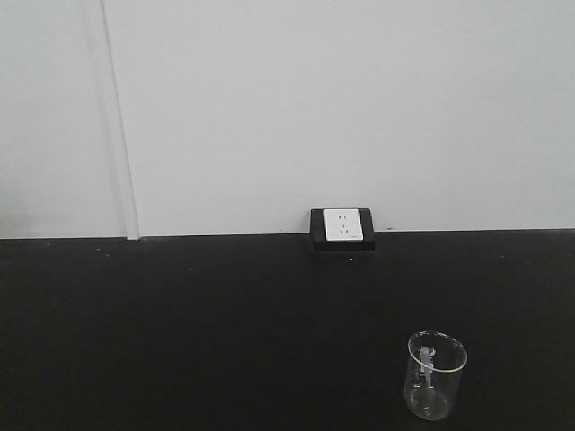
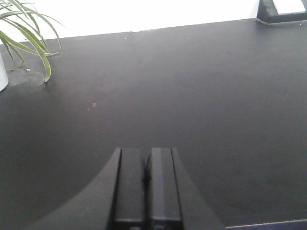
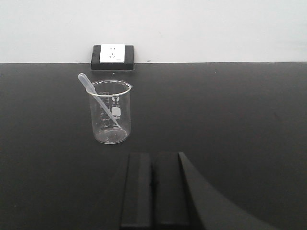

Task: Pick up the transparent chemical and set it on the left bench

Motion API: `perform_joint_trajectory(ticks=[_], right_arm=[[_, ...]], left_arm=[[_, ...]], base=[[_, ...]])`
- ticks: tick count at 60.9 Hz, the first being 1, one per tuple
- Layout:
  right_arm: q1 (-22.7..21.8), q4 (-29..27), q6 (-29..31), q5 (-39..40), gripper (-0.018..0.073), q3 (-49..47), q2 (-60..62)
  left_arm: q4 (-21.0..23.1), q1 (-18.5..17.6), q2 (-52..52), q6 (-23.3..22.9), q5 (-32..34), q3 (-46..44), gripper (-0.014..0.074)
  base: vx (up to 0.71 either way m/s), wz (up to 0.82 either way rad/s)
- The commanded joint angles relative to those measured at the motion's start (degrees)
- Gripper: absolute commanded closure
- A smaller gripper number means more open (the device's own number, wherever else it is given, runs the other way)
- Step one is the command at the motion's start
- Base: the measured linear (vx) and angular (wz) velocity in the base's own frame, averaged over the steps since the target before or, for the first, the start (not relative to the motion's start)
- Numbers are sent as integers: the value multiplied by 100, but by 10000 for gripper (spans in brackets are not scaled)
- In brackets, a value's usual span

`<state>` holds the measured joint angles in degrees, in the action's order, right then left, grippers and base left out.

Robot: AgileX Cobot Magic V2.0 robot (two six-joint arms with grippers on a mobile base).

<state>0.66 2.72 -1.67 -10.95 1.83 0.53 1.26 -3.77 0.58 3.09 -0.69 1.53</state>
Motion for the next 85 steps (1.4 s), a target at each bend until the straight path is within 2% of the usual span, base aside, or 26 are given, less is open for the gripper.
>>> perform_joint_trajectory(ticks=[1,51,59,79,85], right_arm=[[-28,17,33,492,567,31,69],[-28,50,38,586,567,31,69],[-28,-54,0,1035,567,31,69],[-22,-33,13,2759,566,-5,69],[-22,227,167,2727,564,-256,-26]], left_arm=[[4,-10,110,-45,449,93,600],[4,-10,110,-45,449,93,600],[4,-10,110,-45,449,93,600],[4,-10,110,-45,449,93,600],[4,-10,110,-45,449,93,600]], base=[[0,0],[0,0],[0,0],[0,0],[0,0]])
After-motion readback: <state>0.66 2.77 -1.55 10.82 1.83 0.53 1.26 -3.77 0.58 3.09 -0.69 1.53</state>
